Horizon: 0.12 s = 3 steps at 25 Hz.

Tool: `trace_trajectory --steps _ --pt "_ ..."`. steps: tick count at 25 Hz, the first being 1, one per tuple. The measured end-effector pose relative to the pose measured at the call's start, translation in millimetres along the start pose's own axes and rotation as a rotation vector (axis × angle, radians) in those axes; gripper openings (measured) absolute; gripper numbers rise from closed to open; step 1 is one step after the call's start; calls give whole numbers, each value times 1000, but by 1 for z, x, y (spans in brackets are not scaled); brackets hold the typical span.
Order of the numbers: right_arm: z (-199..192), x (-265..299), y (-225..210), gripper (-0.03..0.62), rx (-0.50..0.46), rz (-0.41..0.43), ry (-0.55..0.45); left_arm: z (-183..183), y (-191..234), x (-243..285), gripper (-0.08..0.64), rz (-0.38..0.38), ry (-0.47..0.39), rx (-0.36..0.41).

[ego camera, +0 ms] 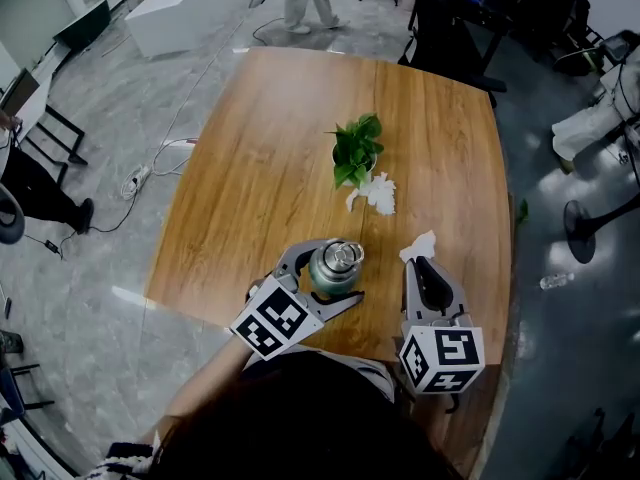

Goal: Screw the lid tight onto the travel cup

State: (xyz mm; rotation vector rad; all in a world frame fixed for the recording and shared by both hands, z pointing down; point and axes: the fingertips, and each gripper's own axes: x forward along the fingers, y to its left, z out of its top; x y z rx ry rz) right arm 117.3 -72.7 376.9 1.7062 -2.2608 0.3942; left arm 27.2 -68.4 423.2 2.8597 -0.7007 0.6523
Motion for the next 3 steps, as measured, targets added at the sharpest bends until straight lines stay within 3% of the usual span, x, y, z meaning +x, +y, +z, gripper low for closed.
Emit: trace_trajectory --steps 3 --pt "1 0 0 55 2 1 -4 0 1 0 399 3 2 -4"
